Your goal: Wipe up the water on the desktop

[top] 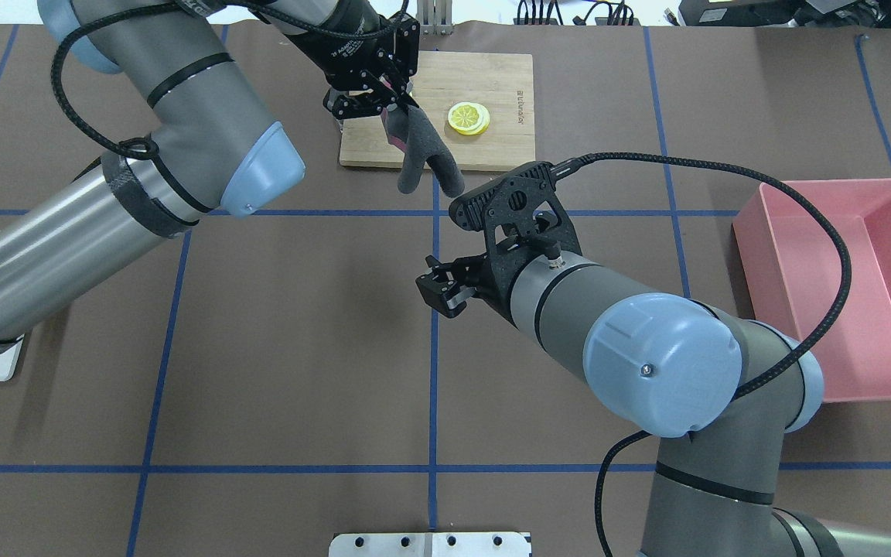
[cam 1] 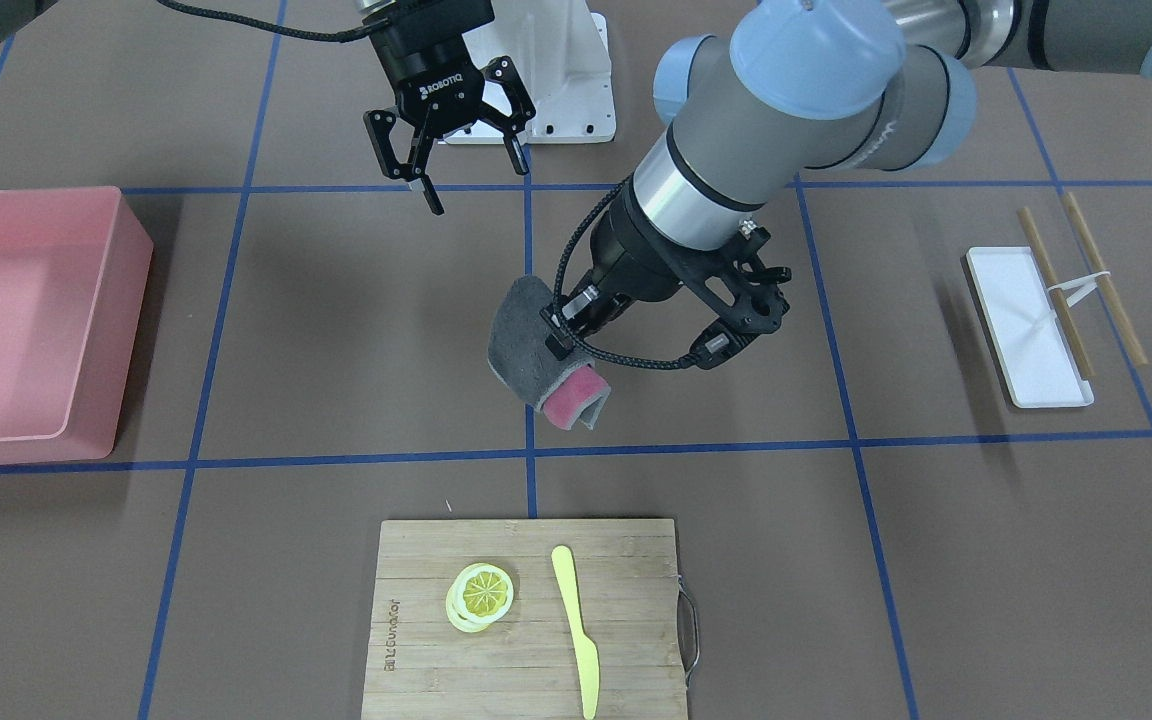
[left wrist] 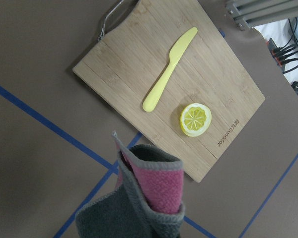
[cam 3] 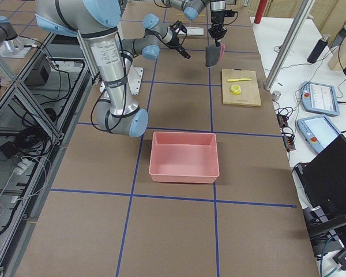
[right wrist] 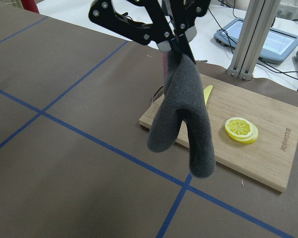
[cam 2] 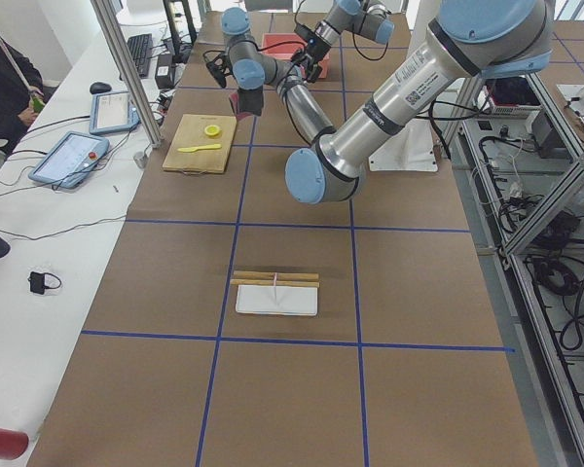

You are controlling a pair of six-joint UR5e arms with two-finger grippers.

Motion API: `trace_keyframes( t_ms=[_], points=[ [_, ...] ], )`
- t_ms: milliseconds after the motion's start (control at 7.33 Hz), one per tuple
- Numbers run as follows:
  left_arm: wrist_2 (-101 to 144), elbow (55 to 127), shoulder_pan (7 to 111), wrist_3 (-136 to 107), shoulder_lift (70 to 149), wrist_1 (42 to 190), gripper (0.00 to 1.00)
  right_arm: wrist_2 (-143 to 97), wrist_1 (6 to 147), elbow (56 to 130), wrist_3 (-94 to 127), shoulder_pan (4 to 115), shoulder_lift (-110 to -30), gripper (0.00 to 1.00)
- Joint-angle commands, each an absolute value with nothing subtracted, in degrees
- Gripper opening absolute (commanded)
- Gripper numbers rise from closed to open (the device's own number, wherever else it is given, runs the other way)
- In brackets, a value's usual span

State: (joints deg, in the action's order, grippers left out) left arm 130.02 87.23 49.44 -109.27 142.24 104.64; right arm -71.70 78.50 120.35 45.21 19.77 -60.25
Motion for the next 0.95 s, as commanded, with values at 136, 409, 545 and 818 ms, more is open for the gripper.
trace_keyframes(
  t_ms=[136,409,545,818],
  points=[
    [130.61,91.32,46.68,-109.25,141.94,100.11,0.00,-70.23,77.61,118.48,45.61,20.39,-60.21,1.00],
    [133.13,93.59,45.79,-109.25,141.86,98.88,0.00,-70.31,77.52,118.48,45.79,20.57,-60.12,1.00],
    [133.94,93.95,45.79,-109.34,142.03,98.88,0.00,-70.23,77.52,118.39,45.79,20.57,-60.12,1.00],
    [134.65,94.48,45.62,-109.34,141.86,98.88,0.00,-70.31,76.30,118.48,45.97,20.92,-60.12,0.97]
  ],
)
